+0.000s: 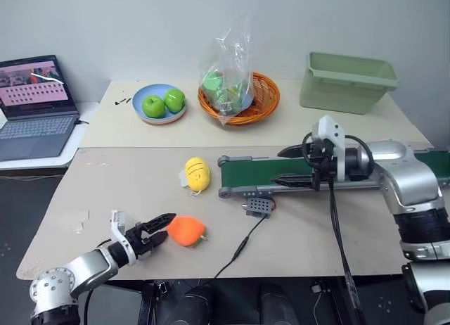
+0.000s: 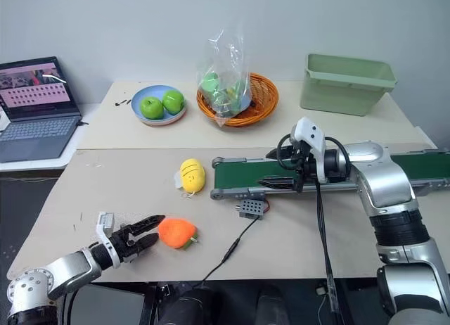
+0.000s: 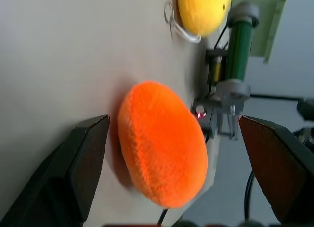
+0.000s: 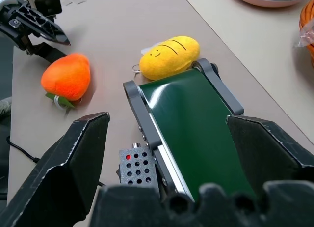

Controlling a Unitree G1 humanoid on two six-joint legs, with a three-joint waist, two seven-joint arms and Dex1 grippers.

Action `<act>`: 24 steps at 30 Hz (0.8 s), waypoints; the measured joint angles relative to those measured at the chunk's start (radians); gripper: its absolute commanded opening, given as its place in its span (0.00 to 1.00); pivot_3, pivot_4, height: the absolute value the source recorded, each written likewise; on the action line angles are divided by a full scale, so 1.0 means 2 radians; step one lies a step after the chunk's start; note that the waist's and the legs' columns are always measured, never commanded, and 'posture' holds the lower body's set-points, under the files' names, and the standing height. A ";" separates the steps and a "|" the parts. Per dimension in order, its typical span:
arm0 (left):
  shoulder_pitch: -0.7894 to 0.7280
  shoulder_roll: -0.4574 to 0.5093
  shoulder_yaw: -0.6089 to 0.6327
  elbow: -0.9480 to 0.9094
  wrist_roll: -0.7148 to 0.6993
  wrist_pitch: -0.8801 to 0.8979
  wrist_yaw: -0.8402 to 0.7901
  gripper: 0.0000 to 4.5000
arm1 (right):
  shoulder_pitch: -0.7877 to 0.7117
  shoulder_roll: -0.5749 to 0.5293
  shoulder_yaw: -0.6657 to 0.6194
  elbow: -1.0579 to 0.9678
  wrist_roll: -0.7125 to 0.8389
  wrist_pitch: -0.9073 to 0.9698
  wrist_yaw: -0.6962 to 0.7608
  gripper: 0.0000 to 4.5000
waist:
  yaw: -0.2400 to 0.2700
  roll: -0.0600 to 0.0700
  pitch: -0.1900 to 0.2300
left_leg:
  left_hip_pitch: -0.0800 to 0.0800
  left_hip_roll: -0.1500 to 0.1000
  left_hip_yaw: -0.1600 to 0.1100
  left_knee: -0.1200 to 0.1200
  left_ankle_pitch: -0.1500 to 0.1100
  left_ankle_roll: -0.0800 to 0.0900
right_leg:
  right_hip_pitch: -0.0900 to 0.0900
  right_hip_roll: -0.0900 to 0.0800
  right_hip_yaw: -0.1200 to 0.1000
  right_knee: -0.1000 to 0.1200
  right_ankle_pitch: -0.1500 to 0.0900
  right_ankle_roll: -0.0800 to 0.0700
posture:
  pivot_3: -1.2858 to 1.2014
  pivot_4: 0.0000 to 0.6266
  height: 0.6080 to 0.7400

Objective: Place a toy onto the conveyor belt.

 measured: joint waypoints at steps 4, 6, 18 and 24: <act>-0.001 0.005 -0.014 -0.004 0.020 0.000 -0.023 0.88 | 0.000 -0.001 0.000 0.000 0.000 0.000 -0.001 1.00 | 0.000 0.000 0.000 | 0.000 0.000 0.000 0.000 0.000 0.000 | 0.000 0.000 0.000 0.000 0.000 0.000 | 0.52 0.24 1.00; 0.000 0.005 -0.020 -0.004 0.029 0.000 -0.029 0.74 | 0.000 -0.001 0.000 0.000 0.000 0.000 -0.001 1.00 | 0.000 0.000 0.000 | 0.000 0.000 0.000 0.000 0.000 0.000 | 0.000 0.000 0.000 0.000 0.000 0.000 | 0.52 0.24 1.00; -0.001 0.007 -0.021 0.003 0.055 -0.002 -0.049 0.33 | 0.000 -0.002 0.001 0.000 -0.001 0.000 0.001 1.00 | -0.001 0.000 0.000 | 0.000 0.002 0.000 0.000 0.000 -0.001 | 0.000 0.002 0.000 -0.001 0.000 0.000 | 0.52 0.24 1.00; -0.049 0.034 0.004 -0.062 0.090 -0.063 -0.057 0.33 | -0.008 0.003 0.011 0.016 -0.005 -0.002 0.009 1.00 | 0.002 0.000 0.000 | -0.001 0.006 0.000 0.000 -0.001 -0.004 | -0.001 0.006 -0.001 -0.002 0.001 -0.002 | 0.52 0.24 1.00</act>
